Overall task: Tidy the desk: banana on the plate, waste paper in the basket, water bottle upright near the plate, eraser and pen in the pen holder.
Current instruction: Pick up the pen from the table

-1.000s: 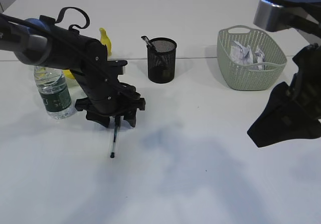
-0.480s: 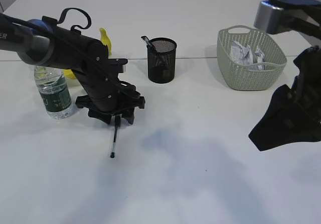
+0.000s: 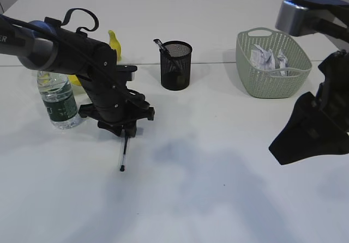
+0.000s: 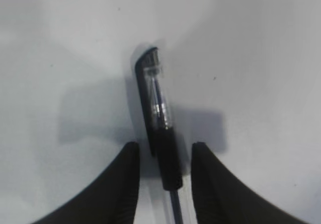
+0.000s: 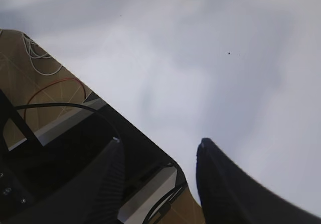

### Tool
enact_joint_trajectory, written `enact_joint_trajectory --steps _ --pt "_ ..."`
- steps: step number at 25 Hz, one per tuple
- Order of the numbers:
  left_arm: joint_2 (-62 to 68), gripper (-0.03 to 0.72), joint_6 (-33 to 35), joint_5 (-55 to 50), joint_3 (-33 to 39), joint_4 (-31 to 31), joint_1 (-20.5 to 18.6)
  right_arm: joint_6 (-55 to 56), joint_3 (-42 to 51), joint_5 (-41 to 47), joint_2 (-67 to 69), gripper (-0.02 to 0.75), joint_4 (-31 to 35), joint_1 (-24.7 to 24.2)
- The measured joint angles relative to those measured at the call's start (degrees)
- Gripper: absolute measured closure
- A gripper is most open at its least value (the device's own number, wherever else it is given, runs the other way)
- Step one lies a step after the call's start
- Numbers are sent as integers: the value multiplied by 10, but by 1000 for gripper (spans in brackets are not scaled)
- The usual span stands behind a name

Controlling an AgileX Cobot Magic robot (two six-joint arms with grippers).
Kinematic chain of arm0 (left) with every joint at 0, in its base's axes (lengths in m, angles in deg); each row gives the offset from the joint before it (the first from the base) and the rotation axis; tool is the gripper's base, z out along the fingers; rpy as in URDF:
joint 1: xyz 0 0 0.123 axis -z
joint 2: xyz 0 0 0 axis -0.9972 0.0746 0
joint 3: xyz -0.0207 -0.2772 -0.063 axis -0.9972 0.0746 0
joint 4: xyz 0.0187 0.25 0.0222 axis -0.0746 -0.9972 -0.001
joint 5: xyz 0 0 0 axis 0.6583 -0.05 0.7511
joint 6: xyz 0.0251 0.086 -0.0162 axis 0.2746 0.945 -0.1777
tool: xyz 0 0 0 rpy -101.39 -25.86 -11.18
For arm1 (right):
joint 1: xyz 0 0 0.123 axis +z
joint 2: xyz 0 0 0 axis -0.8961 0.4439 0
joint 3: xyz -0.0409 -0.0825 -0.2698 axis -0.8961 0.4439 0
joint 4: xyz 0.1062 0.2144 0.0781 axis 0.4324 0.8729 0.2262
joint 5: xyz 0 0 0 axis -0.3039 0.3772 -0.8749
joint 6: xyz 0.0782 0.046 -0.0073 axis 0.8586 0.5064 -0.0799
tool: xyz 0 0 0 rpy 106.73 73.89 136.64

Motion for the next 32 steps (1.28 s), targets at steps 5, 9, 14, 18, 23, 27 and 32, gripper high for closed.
enact_joint_trajectory --steps 5,9,14,18,23,27,32 --pt "0 508 0 -15 0 -22 0 0 0 0 0 381 3 0" --pt "0 584 0 -27 -1 -38 0 0 0 0 0 381 6 0" --pt "0 640 0 -31 -1 -46 0 0 0 0 0 381 6 0" --pt "0 644 0 -32 -1 -53 0 -1 0 0 0 381 6 0" --pt "0 645 0 -35 -2 -63 0 -2 0 -5 0 381 11 0" --pt "-9 645 0 -46 -1 -70 -1 -2 0 -10 0 381 12 0" --pt "-35 645 0 -50 -1 -70 -1 -2 0 -15 0 381 14 0"
